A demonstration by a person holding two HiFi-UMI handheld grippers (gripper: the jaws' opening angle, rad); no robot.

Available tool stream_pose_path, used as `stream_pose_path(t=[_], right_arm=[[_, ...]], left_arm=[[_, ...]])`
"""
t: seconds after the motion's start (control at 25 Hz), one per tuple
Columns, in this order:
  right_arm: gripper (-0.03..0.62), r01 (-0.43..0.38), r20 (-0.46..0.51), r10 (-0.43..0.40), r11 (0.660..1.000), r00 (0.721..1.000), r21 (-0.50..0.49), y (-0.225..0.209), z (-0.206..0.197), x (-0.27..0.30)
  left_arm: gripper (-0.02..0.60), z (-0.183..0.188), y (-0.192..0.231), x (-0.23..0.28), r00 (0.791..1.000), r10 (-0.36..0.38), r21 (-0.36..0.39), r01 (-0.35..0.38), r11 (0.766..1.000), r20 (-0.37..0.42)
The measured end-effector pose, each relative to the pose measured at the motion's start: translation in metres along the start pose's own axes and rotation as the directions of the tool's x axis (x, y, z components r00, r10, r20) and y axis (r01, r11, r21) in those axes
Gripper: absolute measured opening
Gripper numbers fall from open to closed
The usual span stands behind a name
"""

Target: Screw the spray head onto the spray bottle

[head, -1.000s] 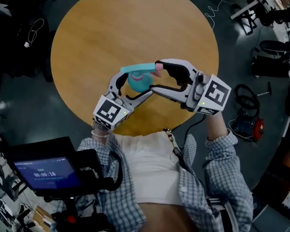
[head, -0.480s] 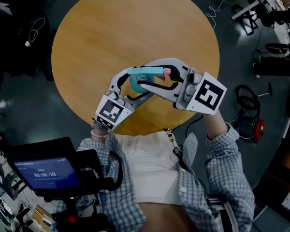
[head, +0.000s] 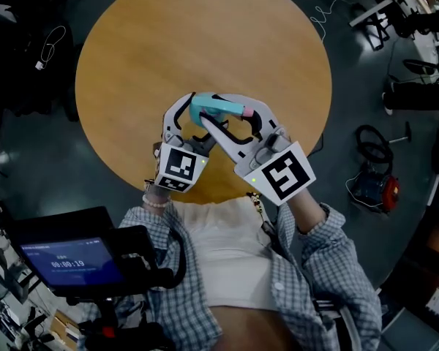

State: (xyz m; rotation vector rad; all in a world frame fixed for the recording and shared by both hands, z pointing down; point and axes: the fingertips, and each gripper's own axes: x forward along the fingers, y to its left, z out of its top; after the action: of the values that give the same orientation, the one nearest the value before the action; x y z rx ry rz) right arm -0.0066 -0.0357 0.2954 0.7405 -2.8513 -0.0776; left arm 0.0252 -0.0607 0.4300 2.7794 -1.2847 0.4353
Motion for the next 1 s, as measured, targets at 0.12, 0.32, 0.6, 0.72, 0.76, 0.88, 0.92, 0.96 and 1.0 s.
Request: stream_pose_path(t=[0.12,0.32,0.6,0.72,0.76,0.88,0.92,0.96,1.0], right_arm=[[0.121,0.033,-0.034,-0.035,0.999,0.999,-0.039,0.003,-0.006,0.004],[0.120,0.009,-0.004,-0.009,0.999,1.000,0.043,-0.001,-0.024,0.005],[0.120,-0.019,0.009,0.018,0.992,1.000,0.128,-0.008,-0.092,0.017],[0.120,-0.009,0.015,0.007,0.989,1.000,0.147,-0.012,-0.110,0.020],[0.120,-0.008,0.013,0.006,0.989,1.000,0.149,-0.012,-0.114,0.022],[0.120,-0.004,-0.024,0.008,0.989,1.000,0.148,-0.009,-0.130,0.026],[0.120,0.006,-0.037,0.000,0.989,0.999,0.150,-0.009,-0.136,0.027],[0.120,0.015,-0.047,-0.008,0.987,0.999,0.158,-0.011,-0.140,0.027],[0.120,0.023,-0.050,-0.015,0.986,0.999,0.168,-0.012,-0.142,0.029]], left_arm=[[0.408,-0.003,0.000,0.003,1.000,0.010,-0.007,-0.010,1.000,-0.007],[0.408,-0.021,-0.004,0.010,1.000,-0.011,-0.038,0.010,0.999,-0.020],[0.408,-0.089,-0.008,0.030,0.993,-0.047,-0.031,0.044,0.999,-0.105],[0.408,-0.105,-0.012,0.035,0.990,-0.066,-0.056,0.059,0.997,-0.127],[0.408,-0.110,-0.012,0.037,0.989,-0.068,-0.062,0.060,0.996,-0.133],[0.408,-0.125,-0.013,0.041,0.983,-0.071,-0.070,0.060,0.996,-0.170],[0.408,-0.130,-0.014,0.043,0.980,-0.074,-0.070,0.062,0.996,-0.183],[0.408,-0.135,-0.014,0.044,0.978,-0.076,-0.069,0.064,0.996,-0.195],[0.408,-0.138,-0.014,0.046,0.976,-0.079,-0.067,0.067,0.996,-0.202]])
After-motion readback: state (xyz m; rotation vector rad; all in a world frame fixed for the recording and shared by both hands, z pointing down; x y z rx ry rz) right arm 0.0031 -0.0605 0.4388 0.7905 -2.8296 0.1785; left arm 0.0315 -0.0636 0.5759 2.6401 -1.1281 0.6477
